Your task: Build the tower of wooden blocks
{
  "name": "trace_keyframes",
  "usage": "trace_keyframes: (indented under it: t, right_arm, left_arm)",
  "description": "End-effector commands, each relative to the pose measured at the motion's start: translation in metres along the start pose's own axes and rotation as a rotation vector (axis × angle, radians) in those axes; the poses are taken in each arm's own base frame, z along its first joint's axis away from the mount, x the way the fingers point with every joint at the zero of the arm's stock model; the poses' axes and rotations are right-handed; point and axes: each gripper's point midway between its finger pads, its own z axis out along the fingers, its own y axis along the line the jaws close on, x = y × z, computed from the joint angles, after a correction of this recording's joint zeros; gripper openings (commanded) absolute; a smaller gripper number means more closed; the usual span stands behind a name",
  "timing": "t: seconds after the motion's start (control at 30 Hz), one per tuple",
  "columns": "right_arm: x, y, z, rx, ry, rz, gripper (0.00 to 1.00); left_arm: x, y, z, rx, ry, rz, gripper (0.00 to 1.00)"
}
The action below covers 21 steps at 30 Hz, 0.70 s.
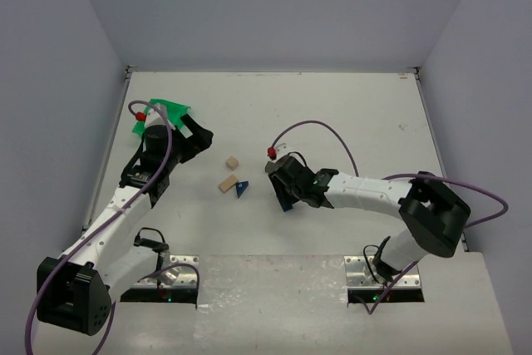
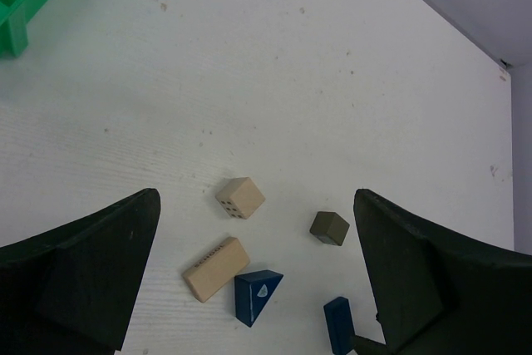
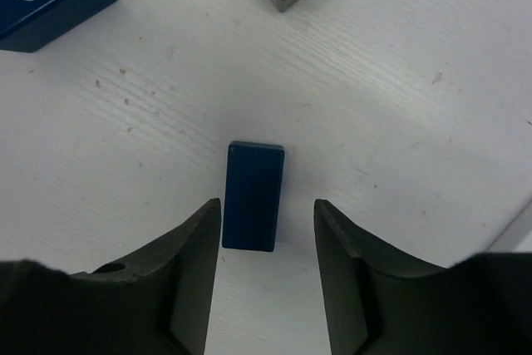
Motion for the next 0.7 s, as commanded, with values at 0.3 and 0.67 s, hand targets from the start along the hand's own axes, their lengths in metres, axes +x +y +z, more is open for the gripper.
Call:
trace_keyframes:
  t: [0.3, 0.67]
  right_arm:
    - [0.006, 0.014, 0.029, 0.023, 0.077, -0.043, 0.38]
    - [-0.029, -0.066, -0.017, 0.23, -0.081, 0.185, 0.14]
  left_arm:
    - [-0.007, -0.013, -0.001, 0.05, -0.03, -0.001, 1.0]
    - [-0.004, -0.014, 0.001, 0.057, -0.019, 0.0, 1.0]
